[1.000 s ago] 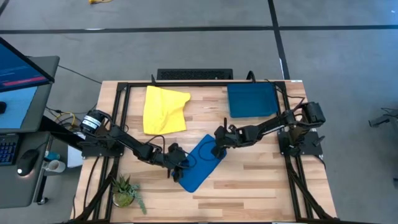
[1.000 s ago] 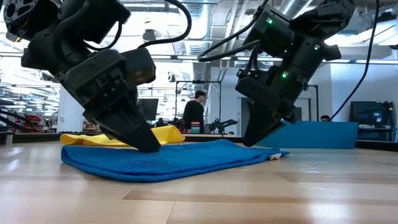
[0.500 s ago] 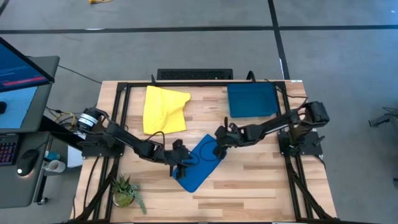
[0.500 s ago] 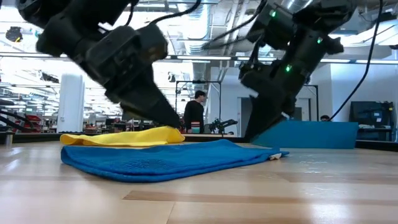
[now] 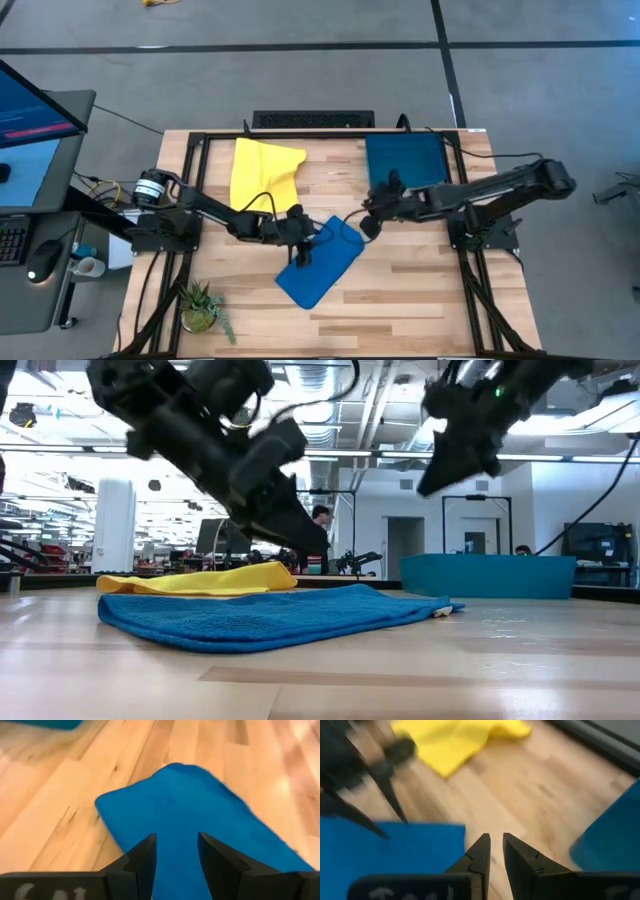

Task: Roll microfiber towels into tight, uniform cylinder then place into a basket
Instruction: Roll the blue microfiber cloth

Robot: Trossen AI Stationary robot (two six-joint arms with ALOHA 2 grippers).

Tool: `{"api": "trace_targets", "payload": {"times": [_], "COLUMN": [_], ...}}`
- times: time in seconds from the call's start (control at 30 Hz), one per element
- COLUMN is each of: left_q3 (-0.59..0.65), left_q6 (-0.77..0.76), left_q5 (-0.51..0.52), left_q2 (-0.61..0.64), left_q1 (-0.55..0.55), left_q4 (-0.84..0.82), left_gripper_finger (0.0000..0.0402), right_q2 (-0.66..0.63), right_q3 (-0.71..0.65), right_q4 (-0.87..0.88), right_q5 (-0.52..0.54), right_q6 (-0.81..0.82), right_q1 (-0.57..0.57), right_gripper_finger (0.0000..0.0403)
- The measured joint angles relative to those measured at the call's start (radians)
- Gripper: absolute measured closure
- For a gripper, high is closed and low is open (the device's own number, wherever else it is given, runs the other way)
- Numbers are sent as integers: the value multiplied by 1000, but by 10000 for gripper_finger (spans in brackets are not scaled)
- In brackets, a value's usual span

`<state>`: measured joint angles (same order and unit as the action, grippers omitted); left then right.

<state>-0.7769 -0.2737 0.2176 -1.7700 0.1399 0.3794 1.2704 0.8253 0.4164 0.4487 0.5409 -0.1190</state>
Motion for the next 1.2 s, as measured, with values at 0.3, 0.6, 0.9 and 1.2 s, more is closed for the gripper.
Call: {"api": "trace_targets", "payload": {"times": [0.3,0.6,0.9,1.2], "left_q3": [-35,-65,-66,-62], "left_q6": [4,-11,-134,-100], "left_q5": [-147,-59,212,259], "left_q2": [-118,-145,-141,-89], "left_q1": [-84,-119,-135,-147], "left_q4": [62,-28,-146,-241], "left_gripper_finger": [267,267,267,267], "right_q2": [-76,6,11,11], "right_q3": [0,0,0,0], "right_q4": [-13,3,0,-4], "right_q5": [34,23,21,22], "right_q6": [20,27,28,27], "right_q1": [-4,-23,-15,18], "right_gripper_finger": [328,328,328,328]}}
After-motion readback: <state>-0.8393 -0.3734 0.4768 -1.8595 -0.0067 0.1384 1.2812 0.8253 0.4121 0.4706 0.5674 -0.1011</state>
